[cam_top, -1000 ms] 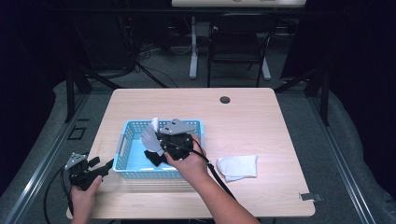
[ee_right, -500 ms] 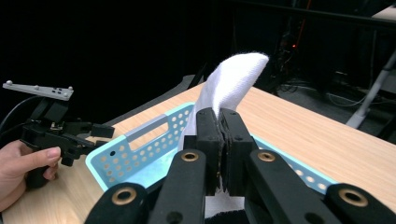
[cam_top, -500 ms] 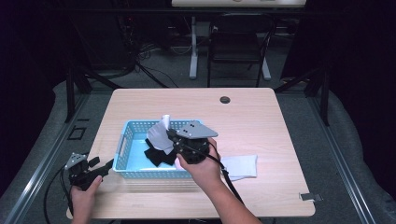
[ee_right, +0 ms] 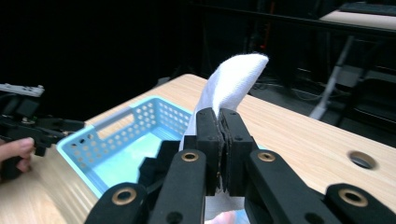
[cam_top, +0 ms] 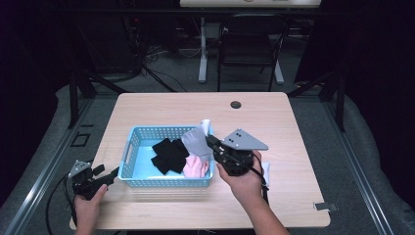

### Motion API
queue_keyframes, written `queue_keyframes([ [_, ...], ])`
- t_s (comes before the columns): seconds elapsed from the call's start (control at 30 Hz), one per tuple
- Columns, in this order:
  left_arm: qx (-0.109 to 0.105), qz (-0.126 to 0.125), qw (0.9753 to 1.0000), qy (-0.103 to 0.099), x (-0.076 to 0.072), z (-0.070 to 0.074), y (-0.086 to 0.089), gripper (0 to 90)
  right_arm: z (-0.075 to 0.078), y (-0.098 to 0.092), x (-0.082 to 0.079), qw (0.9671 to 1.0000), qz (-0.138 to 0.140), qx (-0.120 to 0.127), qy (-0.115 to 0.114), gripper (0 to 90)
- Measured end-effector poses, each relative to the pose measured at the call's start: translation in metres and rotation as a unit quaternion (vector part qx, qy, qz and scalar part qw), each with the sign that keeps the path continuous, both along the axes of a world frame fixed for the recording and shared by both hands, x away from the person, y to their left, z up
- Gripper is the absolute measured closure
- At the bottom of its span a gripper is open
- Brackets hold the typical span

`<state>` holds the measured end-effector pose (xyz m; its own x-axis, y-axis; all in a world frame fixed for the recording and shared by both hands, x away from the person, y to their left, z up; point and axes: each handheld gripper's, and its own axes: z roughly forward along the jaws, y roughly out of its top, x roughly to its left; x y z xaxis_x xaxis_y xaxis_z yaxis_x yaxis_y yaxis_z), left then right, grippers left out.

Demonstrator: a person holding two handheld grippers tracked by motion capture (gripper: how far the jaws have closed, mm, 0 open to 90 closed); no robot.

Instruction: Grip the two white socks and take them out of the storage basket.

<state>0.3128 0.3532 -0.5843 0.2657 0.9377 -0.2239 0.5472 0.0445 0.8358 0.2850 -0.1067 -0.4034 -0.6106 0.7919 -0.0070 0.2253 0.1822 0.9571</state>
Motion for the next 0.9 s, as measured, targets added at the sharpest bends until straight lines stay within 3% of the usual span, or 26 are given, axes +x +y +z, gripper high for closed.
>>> queue_keyframes([
  [0.4, 0.000, 0.000, 1.0000, 0.001, 0.000, 0.000, -0.001, 24.4, -0.009, -0.044, -0.018, 0.9990, -0.041, -0.006, 0.016, 87.8],
  [0.7, 0.001, 0.000, 1.0000, 0.000, 0.000, 0.000, -0.001, 24.4, -0.027, -0.061, -0.027, 0.9973, -0.063, -0.007, 0.037, 87.8],
  [0.9, 0.001, 0.001, 1.0000, 0.002, 0.000, -0.001, -0.001, 24.4, -0.048, -0.063, -0.031, 0.9961, -0.067, -0.011, 0.057, 87.8],
])
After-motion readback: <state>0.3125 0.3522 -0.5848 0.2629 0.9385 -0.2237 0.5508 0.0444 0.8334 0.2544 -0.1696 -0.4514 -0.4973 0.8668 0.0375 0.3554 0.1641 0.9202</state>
